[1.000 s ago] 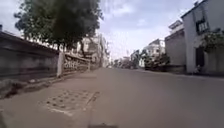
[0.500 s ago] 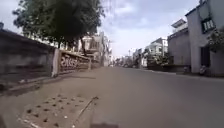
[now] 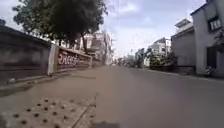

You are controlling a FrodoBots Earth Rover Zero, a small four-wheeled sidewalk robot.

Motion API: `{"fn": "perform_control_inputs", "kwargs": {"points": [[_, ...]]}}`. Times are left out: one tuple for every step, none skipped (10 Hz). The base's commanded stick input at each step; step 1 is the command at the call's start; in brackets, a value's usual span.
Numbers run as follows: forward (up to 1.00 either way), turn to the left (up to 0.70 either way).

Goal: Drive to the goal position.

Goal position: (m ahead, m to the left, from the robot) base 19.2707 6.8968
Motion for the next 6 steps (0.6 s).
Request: {"fn": "perform_control_inputs", "kwargs": {"points": [[1.0, 0.06], [1.0, -0.26], [1.0, -0.34], [1.0, -0.34], [1.0, -0.34], [1.0, -0.09]]}}
